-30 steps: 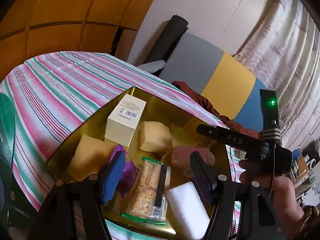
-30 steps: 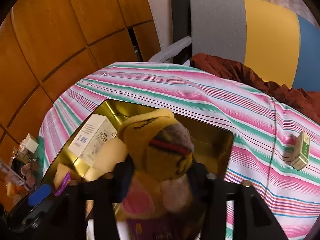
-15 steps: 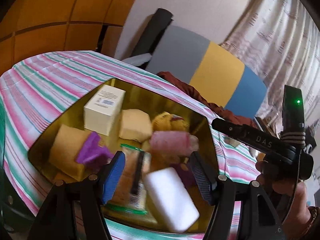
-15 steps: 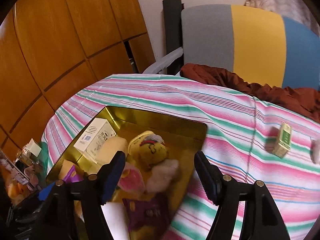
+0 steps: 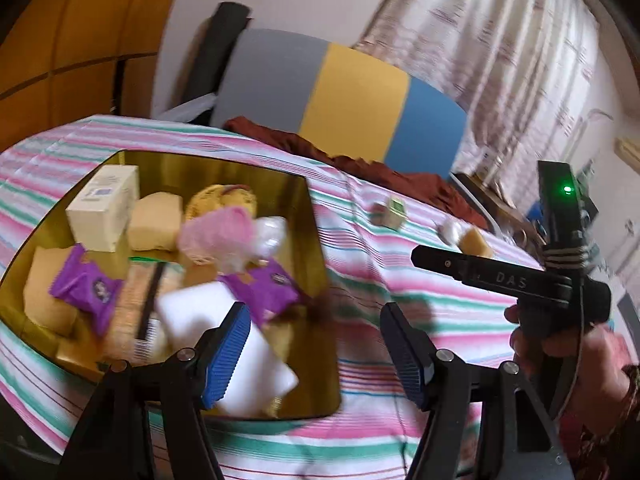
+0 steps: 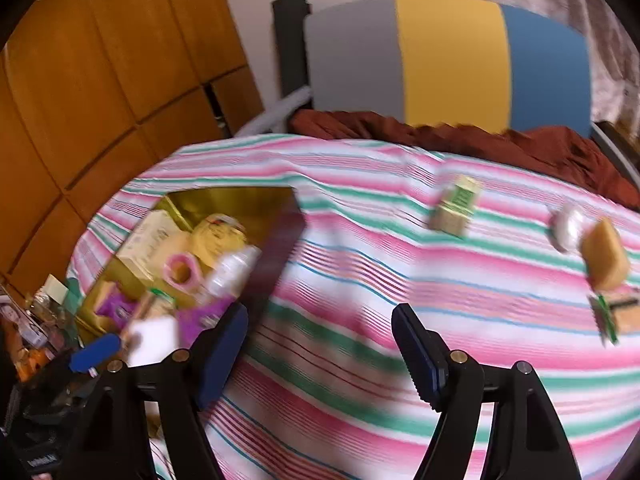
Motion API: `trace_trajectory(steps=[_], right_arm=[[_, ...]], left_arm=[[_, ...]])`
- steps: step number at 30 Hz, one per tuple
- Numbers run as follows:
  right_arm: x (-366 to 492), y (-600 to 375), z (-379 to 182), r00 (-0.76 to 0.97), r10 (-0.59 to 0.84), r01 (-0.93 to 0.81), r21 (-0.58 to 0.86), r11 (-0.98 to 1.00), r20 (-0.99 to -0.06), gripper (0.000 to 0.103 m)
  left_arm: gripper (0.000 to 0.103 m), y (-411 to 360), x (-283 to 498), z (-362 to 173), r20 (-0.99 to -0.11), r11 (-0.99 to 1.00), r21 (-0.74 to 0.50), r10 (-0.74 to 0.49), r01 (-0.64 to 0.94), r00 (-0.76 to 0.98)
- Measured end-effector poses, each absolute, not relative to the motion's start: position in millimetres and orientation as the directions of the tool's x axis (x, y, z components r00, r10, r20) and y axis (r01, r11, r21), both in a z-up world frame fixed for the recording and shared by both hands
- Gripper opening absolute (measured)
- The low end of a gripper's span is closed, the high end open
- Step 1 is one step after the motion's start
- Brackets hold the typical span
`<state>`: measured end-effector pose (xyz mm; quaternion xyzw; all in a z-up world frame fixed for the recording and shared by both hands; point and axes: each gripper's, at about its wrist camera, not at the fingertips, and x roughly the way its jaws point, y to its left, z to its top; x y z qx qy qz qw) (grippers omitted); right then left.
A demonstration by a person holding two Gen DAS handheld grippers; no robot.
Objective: Organize objects
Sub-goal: 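Move the right tool to the cracker packet and grasp it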
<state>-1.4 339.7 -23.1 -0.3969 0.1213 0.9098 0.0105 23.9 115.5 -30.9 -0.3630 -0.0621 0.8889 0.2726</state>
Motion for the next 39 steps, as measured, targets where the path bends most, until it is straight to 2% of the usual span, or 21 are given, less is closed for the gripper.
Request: trace_trajectory(steps=[4,17,22,27,36,39], right_arm=[[21,370,-35,-0.665,-0.039,-0.174,0.204,-0.963,-0.746,0.076],[82,484,-63,-0.577,0.129,-0.403,0.144,-0.904,-0.807,0.078],[96,529,-58,-0.551,0.235,-0.471,0.066,-0.88,-0.801,0.08],[100,591,-52,-0.538,0.308,-0.572,0.072,-0.817,-0.785,0.083],[76,661,-69,-0.505,0.292,-0.662,0.148,-0.734,-0.812,0.083],[68,669,-77,-0.508,0.256,-0.654,0.175,-0.736,-0.822,0.074]], left_arm=[[0.068,136,40,-28,-0.611,-0.826,-0.248,0.539,-0.507,-0.58],[0.068,185,65,-36,-0.667,-0.758,-0.216,0.575,-0.616,-0.474],[0.068,196,71,-37,-0.683,-0.749,-0.189,0.565,-0.636,-0.463],[0.068,202,71,-40,-0.702,-0.752,-0.171,0.547,-0.637,-0.457],[0.068,207,71,-41,-0.721,-0.761,-0.137,0.515,-0.634,-0.463],[0.068,209,70,-44,-0.726,-0.762,-0.134,0.511,-0.633,-0.46]])
